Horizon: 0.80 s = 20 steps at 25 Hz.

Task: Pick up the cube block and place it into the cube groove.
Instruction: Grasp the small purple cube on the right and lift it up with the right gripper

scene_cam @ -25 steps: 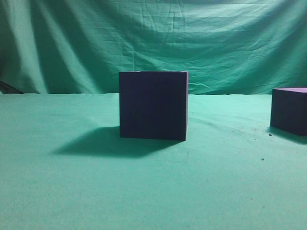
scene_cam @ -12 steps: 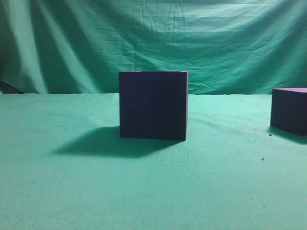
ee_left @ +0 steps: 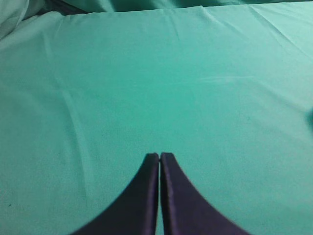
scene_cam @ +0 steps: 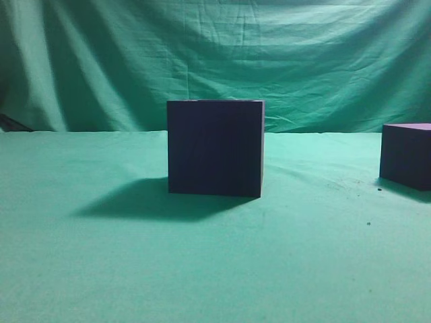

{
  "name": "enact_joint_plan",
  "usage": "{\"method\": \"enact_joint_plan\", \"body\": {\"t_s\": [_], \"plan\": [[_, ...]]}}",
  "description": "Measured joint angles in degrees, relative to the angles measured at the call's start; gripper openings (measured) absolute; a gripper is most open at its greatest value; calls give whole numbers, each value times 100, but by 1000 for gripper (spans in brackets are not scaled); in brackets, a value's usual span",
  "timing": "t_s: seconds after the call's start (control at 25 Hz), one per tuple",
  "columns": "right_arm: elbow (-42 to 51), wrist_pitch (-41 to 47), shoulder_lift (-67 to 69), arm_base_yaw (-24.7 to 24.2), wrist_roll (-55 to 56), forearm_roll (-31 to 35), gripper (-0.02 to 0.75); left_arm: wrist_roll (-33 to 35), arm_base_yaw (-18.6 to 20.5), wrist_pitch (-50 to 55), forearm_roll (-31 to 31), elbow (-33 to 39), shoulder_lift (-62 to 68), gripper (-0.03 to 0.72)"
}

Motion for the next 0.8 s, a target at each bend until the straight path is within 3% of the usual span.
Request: {"method": "enact_joint_plan", "body": {"t_s": [0.12, 0.36, 0.56, 0.6, 0.8], "plan": [[-728, 1367, 775, 0, 342, 438, 48, 0, 0, 0, 0, 0, 0, 0], [-1344, 2458, 2324, 0, 232, 811, 48, 0, 0, 0, 0, 0, 0, 0], [-2052, 3465, 3543, 0, -1948, 1887, 48, 0, 0, 0, 0, 0, 0, 0], [-2295, 3763, 3859, 0, -2258, 2068, 0, 0, 0, 0, 0, 0, 0, 0], [-3390, 4787, 5383, 279, -2796, 2358, 0, 0, 0, 0, 0, 0, 0, 0]]}}
